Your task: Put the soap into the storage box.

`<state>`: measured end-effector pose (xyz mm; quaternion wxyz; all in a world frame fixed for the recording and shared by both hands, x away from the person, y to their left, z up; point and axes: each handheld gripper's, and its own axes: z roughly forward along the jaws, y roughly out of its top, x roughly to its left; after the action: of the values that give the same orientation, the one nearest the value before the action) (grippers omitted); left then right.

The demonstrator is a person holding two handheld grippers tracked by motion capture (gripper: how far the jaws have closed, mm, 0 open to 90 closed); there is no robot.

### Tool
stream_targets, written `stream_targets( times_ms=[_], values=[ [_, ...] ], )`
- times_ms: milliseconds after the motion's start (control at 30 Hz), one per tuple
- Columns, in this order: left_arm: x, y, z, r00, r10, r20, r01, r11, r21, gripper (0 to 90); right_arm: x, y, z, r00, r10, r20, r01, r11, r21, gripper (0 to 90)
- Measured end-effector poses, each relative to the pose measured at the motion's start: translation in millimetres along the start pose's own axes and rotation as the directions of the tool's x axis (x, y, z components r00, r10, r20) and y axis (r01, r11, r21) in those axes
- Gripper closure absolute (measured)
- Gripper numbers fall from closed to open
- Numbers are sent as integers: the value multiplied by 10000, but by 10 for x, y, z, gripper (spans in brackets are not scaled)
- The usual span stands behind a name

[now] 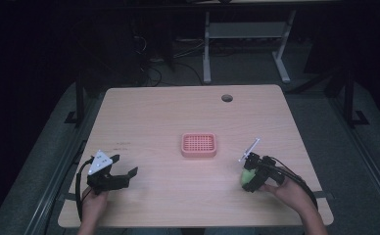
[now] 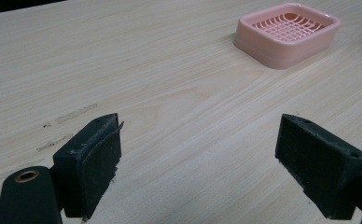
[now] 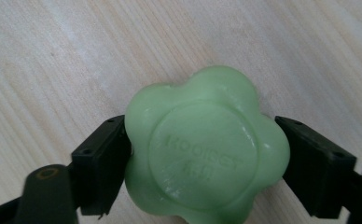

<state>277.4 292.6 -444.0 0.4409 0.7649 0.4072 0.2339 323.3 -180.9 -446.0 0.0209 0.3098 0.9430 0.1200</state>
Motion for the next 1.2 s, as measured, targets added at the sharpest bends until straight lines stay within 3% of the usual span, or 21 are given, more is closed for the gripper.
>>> stream_targets(
  times_ms=[833, 1200],
  values=[
    [7, 1, -10, 10000, -24, 5, 24, 10000, -92, 141, 29, -28, -9, 9998, 97, 158, -94, 9998, -198, 260],
    [6, 4, -17, 10000, -17, -1, 17, 9999, -122, 141, 64, 75, -145, 9992, -270, 309, 284, 9986, -454, 261]
  ],
)
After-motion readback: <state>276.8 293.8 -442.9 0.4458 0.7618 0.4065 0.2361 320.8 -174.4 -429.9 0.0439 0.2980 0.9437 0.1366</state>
